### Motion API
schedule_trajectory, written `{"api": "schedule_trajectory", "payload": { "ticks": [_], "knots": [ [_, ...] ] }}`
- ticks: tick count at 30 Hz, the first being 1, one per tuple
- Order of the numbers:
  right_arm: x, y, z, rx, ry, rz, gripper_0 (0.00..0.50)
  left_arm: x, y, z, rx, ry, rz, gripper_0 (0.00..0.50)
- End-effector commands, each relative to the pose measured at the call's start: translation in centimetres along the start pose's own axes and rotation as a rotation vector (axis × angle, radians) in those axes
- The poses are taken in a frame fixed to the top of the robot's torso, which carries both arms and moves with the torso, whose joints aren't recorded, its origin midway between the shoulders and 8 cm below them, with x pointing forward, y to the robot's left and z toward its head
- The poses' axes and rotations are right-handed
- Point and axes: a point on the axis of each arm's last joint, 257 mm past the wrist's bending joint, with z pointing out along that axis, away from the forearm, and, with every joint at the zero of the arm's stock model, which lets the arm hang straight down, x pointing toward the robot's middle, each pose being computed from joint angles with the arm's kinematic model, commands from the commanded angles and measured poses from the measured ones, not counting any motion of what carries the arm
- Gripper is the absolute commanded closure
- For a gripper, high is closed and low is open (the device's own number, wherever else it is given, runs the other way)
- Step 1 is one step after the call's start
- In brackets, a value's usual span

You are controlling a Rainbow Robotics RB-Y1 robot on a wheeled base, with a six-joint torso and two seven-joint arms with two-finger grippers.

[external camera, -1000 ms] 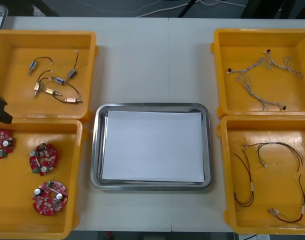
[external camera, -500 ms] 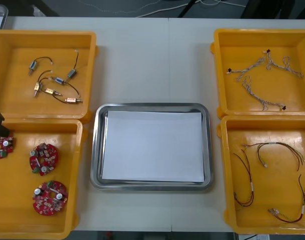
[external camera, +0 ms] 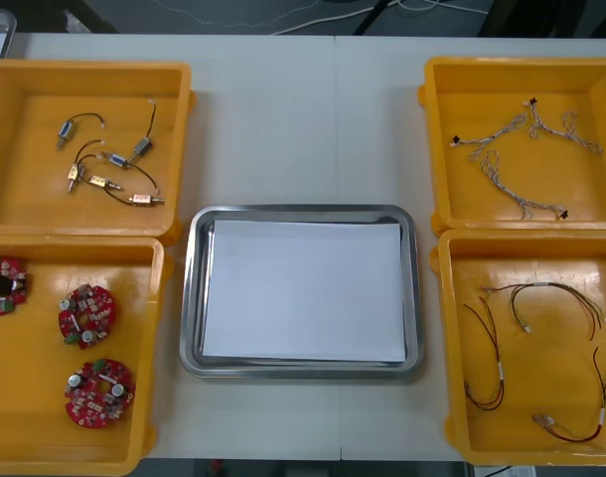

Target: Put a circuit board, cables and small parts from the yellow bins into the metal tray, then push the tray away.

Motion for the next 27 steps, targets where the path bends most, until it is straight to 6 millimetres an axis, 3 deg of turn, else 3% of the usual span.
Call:
{"api": "schedule_trajectory", "payload": {
  "ticks": [1, 13, 27],
  "knots": [
    [0.8, -1.3, 1.1, 0.049, 0.009, -0.056, 0.0, 0.1, -0.3, -0.5, 0.019, -0.06, -0.011, 0.0],
    [1.8, -1.3, 4.7, 0.039, 0.002, -0.086, 0.0, -0.1, -0.6, 0.3, 0.053, -0.142, -0.049, 0.0],
    [3.0, -2.4, 6.2, 0.043, -0.028, -0.101, 0.0, 0.4, 0.0, 1.5, 0.032, -0.166, -0.043, 0.0]
  ]
}}
